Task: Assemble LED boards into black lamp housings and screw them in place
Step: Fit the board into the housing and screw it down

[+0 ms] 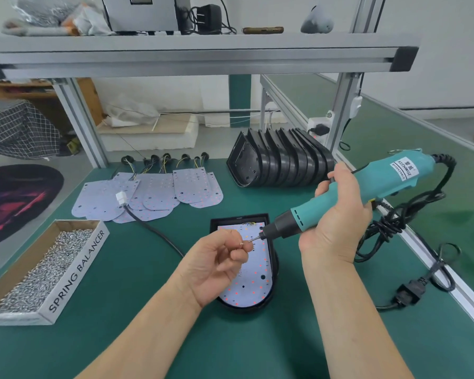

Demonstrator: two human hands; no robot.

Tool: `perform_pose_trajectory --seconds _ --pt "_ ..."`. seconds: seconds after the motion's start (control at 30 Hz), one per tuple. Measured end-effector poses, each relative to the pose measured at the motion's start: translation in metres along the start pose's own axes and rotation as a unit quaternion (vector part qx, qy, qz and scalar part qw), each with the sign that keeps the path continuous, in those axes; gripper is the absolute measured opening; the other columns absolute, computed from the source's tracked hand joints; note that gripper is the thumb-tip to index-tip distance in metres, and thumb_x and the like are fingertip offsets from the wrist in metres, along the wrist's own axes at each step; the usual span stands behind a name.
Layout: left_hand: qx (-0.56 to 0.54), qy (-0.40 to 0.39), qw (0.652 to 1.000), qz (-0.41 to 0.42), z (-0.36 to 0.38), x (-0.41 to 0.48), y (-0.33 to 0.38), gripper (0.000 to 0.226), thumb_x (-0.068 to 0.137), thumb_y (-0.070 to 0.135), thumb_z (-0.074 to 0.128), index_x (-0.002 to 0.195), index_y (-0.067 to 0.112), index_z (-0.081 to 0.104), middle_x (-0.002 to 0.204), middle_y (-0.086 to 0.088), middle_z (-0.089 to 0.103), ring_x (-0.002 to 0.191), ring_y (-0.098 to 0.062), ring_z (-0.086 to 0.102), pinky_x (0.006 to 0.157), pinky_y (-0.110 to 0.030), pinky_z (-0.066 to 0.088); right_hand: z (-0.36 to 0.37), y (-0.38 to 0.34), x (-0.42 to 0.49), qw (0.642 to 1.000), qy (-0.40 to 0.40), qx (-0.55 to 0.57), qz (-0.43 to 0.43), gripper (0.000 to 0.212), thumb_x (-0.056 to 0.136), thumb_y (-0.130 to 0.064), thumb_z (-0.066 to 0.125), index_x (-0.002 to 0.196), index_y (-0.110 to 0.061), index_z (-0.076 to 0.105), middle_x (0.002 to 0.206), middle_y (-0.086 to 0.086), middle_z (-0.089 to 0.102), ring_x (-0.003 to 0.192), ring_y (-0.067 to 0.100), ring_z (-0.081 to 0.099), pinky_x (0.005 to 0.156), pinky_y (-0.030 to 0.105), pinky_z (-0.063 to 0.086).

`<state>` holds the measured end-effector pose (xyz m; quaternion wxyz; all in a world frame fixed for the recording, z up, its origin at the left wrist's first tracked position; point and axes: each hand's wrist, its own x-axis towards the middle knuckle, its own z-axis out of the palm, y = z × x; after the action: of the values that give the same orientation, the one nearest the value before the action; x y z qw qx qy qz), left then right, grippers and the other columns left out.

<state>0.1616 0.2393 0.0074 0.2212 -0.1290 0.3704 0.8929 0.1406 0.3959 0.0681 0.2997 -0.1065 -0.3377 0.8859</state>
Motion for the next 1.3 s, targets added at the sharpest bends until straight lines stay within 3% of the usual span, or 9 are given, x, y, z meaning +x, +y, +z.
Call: perform_pose_trajectory --seconds 0.27,0.57,0.7,0.83,0.9,1.0,1.1,1.23,1.3 --pt "-0.021 0.000 1.000 0.000 -0.004 -0.008 -0.003 0.024 0.074 -0.012 0.069 0.096 -0.006 0.063 0.076 -0.015 0.058 0.051 -0.011 0.049 0.034 -0.013 0.035 0.003 0.003 -0.003 1.000 -0.002 0.001 -0.001 0.019 0.085 -0.015 0.072 0.083 -0.016 0.053 0.057 -0.013 0.057 0.051 0.006 0.052 0.049 0.017 0.043" --pt "-0.088 -0.010 0.996 -0.005 -0.008 -0.009 -0.013 0.006 0.072 0.000 0.070 0.073 -0.004 0.074 0.075 -0.015 0.061 0.052 -0.010 0.056 0.041 -0.012 0.047 0.003 0.005 -0.005 1.000 -0.013 -0.006 -0.014 0.019 0.084 -0.015 0.072 0.081 -0.016 0.053 0.056 -0.013 0.056 0.052 0.006 0.052 0.051 0.017 0.044" --pt "0.041 0.065 0.996 0.054 -0.011 -0.004 -0.011 0.013 0.078 0.001 0.071 0.089 -0.006 0.069 0.077 -0.014 0.064 0.056 -0.012 0.060 0.048 -0.014 0.050 0.001 0.005 -0.001 1.000 0.000 -0.009 -0.013 0.020 0.087 -0.013 0.071 0.081 -0.017 0.052 0.055 -0.013 0.056 0.051 0.007 0.050 0.050 0.017 0.043" --pt "0.153 0.086 0.981 0.079 -0.009 -0.006 -0.003 0.016 0.094 -0.016 0.049 0.107 -0.013 0.058 0.090 -0.025 0.067 0.068 -0.022 0.073 0.060 -0.020 0.058 -0.003 0.002 0.005 1.000 0.014 0.002 -0.020 0.021 0.086 -0.014 0.072 0.086 -0.016 0.052 0.057 -0.012 0.057 0.052 0.007 0.051 0.052 0.018 0.045" --pt "0.306 0.097 0.941 0.104 -0.007 -0.007 0.000 0.013 0.096 -0.008 0.052 0.099 -0.003 0.064 0.082 -0.012 0.066 0.059 -0.010 0.065 0.053 -0.016 0.050 -0.004 0.002 0.007 1.000 0.015 0.002 -0.022 0.021 0.087 -0.014 0.072 0.089 -0.015 0.052 0.057 -0.013 0.057 0.052 0.006 0.052 0.052 0.018 0.046" --pt "0.596 0.149 0.775 0.148 -0.005 0.002 -0.002 0.008 0.088 0.012 0.067 0.081 0.015 0.068 0.070 0.006 0.054 0.055 -0.006 0.048 0.052 -0.017 0.040 -0.006 0.003 0.008 1.000 0.014 0.000 -0.025 0.021 0.087 -0.015 0.073 0.089 -0.015 0.052 0.057 -0.012 0.058 0.052 0.006 0.052 0.053 0.019 0.046" --pt "0.739 0.151 0.636 0.162 0.001 0.008 -0.010 0.011 0.084 0.024 0.071 0.086 0.027 0.061 0.076 0.011 0.048 0.074 -0.016 0.053 0.065 -0.028 0.041 -0.006 0.002 0.010 1.000 0.023 -0.005 -0.015 0.021 0.087 -0.014 0.073 0.089 -0.015 0.052 0.056 -0.013 0.057 0.052 0.006 0.052 0.052 0.019 0.046" --pt "0.756 0.104 0.621 0.179 -0.002 0.015 -0.015 0.014 0.085 0.022 0.070 0.079 0.027 0.058 0.070 0.011 0.049 0.072 -0.018 0.051 0.071 -0.032 0.048 -0.009 -0.002 0.013 1.000 0.026 -0.002 -0.014 0.023 0.088 -0.012 0.072 0.096 -0.012 0.051 0.060 -0.012 0.057 0.053 0.007 0.051 0.053 0.019 0.046" --pt "0.740 0.094 0.639 0.188 -0.002 0.015 -0.010 0.014 0.086 0.017 0.068 0.077 0.024 0.060 0.061 0.012 0.048 0.063 -0.013 0.048 0.063 -0.024 0.044 -0.012 -0.002 0.015 1.000 0.028 0.000 -0.014 0.021 0.087 -0.013 0.073 0.093 -0.014 0.053 0.060 -0.012 0.057 0.054 0.007 0.052 0.054 0.020 0.046"
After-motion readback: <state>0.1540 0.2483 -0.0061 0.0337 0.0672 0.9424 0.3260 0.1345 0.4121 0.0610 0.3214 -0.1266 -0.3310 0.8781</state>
